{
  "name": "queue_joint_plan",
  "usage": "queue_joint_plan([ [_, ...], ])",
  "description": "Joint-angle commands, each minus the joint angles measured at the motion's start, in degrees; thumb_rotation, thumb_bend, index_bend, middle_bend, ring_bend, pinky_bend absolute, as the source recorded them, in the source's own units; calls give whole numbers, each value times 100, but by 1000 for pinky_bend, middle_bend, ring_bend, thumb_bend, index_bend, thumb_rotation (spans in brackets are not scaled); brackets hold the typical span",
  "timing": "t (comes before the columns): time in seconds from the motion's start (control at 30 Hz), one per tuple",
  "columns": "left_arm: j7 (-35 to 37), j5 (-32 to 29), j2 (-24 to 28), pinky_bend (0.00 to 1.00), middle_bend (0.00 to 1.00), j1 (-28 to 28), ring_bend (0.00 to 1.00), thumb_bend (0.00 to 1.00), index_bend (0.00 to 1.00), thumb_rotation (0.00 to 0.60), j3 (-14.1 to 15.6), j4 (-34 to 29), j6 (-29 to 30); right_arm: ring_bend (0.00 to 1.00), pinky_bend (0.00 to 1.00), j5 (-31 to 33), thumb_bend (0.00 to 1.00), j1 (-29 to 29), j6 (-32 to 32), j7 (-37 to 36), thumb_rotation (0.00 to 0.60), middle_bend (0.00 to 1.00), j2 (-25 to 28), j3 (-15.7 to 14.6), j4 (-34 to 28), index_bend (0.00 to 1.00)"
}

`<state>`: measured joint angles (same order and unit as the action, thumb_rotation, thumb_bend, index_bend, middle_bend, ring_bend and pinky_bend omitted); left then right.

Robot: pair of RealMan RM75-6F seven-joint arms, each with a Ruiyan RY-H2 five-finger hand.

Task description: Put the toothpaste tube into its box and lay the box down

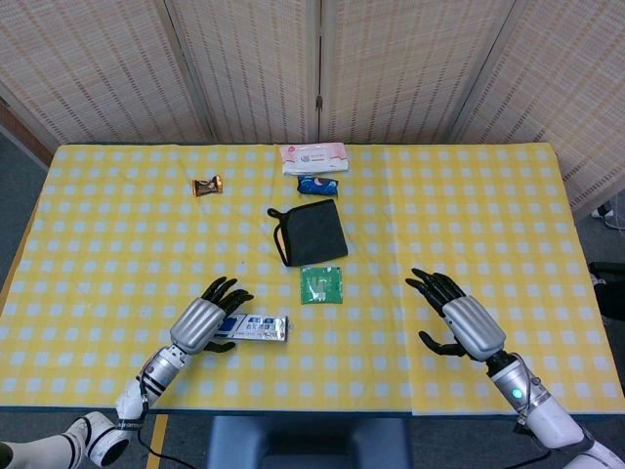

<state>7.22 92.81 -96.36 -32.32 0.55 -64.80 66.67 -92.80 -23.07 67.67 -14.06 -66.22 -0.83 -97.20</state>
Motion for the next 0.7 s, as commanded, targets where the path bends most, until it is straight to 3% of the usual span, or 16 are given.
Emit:
queue_joint_plan([
  [0.03, 212, 32, 388, 0, 81, 51, 0, 151, 68, 600, 37, -599, 144, 0, 0, 205, 437, 50, -126, 632, 600, 0, 169, -49, -266, 0],
  [0.27, 369, 506, 1620, 0, 68, 625, 0, 153, 92, 600, 456, -2113, 1220, 0, 0, 442, 437, 457, 290, 2095, 600, 0, 416, -147, -707, 0],
  [0.4, -250, 407, 2426, 0, 82, 1250, 0, 159, 116, 600, 778, -2555, 1798, 0, 0, 551, 437, 866, 847, 2988, 600, 0, 273, -194, -754, 0],
  [0.5, -1103, 126, 2773, 0, 95, 1738, 0, 160, 118, 600, 857, -2726, 2173, 0, 0, 560, 436, 1127, 1197, 3256, 600, 0, 75, -220, -563, 0],
  [0.6, -1423, 56, 2824, 0, 96, 2069, 0, 160, 119, 600, 904, -2756, 2440, 0, 0, 592, 436, 1254, 1260, 3221, 600, 0, -49, -261, -356, 0],
  [0.7, -1749, 83, 2962, 0, 96, 2091, 0, 161, 116, 600, 974, -2995, 2238, 0, 0, 490, 437, 1240, 1220, 3123, 600, 0, -14, -264, -330, 0],
])
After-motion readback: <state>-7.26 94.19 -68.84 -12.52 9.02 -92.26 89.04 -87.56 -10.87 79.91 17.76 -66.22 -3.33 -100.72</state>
